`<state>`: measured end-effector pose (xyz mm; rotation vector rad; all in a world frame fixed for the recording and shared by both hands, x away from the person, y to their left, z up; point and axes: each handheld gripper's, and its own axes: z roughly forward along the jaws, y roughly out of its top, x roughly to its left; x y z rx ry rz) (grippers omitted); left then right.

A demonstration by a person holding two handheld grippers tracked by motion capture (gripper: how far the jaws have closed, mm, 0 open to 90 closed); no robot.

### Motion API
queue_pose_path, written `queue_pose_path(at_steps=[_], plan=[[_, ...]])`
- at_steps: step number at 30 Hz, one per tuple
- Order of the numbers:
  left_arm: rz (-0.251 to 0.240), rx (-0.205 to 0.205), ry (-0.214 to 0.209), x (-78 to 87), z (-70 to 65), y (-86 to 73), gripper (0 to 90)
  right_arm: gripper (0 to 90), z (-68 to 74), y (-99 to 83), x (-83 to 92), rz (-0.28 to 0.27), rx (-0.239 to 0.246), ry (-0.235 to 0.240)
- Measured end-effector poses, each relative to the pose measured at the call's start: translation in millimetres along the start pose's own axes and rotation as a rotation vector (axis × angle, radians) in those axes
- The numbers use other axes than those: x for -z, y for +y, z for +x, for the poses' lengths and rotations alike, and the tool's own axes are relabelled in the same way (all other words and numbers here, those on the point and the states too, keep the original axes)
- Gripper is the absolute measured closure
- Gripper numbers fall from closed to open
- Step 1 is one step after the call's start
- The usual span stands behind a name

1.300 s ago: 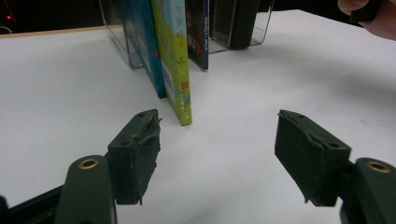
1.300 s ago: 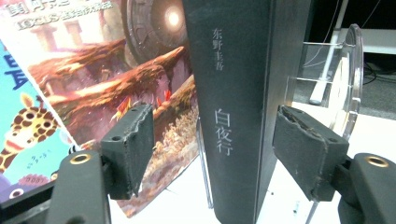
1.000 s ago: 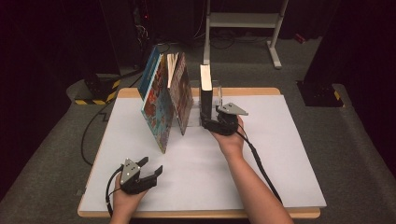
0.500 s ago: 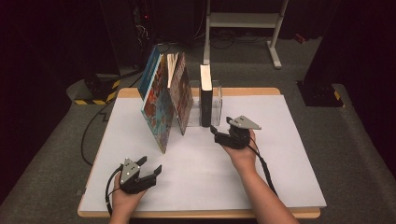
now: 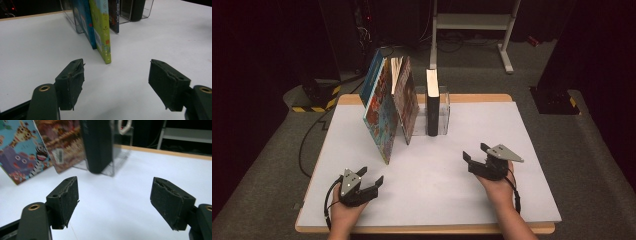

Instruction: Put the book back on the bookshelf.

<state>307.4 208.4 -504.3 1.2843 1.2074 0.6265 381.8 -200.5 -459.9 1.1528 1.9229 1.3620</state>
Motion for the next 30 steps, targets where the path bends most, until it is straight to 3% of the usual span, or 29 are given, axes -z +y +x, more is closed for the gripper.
queue_pose_path(at_steps=[4, 8, 11, 13, 17, 30], plan=[[0.001, -0.020, 0.017, 0.2, 2.9, 2.4, 28.7, 21.8, -18.6, -18.7, 29.0, 0.010, -0.001, -0.051], [-0.005, -0.019, 0.035, 0.9, 7.6, 4.8, 28.6, 21.6, -29.0, -29.7, 45.2, 0.018, -0.005, -0.077], [-0.014, -0.007, 0.054, 2.2, 12.6, 7.4, 28.6, 22.2, -36.9, -48.5, 60.7, 0.033, -0.011, -0.123], [-0.011, -0.013, 0.053, 1.6, 12.2, 7.1, 28.6, 21.3, -39.7, -51.8, 60.4, 0.057, -0.025, -0.129], [0.004, -0.030, 0.049, -0.8, 9.4, 4.2, 28.6, 21.0, -39.4, -50.7, 59.0, 0.050, -0.016, -0.137], [0.003, -0.022, 0.039, -5.8, 8.9, 5.8, 28.6, 20.0, -42.8, -53.4, 64.0, 0.054, -0.031, -0.155]])
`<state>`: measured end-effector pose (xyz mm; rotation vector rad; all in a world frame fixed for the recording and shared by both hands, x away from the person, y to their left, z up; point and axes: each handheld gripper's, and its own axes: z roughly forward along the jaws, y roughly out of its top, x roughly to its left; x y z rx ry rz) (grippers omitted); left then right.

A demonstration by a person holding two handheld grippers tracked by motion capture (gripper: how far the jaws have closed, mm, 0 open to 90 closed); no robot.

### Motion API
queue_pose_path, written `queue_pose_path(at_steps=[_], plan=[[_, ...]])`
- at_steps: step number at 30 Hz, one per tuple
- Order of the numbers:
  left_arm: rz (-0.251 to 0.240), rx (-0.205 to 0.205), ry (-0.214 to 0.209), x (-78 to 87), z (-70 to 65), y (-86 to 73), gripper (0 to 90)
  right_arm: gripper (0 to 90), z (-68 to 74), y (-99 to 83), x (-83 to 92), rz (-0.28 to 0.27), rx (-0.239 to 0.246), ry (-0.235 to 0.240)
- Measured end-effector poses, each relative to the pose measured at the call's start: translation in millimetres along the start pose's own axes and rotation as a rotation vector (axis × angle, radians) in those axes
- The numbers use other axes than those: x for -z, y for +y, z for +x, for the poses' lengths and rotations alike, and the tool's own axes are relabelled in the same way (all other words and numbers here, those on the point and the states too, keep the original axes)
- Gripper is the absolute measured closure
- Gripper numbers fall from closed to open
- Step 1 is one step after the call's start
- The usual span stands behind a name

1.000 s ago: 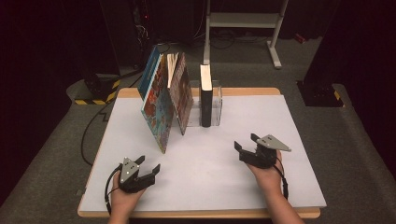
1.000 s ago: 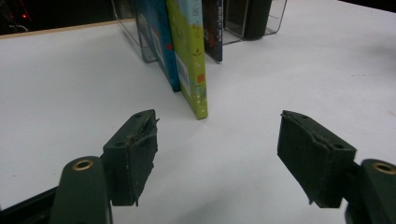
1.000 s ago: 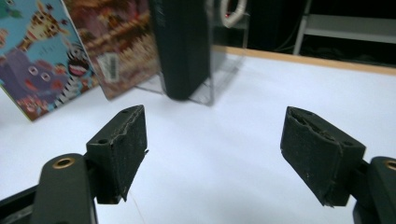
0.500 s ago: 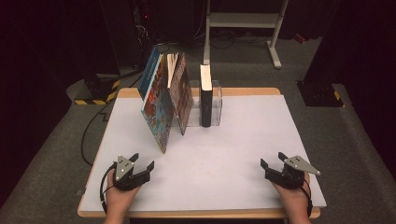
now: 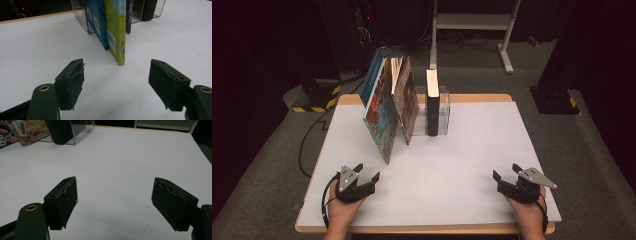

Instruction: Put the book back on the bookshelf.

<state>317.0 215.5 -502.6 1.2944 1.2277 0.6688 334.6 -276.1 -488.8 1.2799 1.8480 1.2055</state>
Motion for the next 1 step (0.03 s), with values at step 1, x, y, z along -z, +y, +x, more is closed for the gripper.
queue_pose_path(at_steps=[1], plan=[[-0.001, -0.001, -0.002, -0.6, -0.6, 0.1, 28.7, 19.8, -0.7, -0.4, 0.8, 0.000, -0.004, -0.001]])
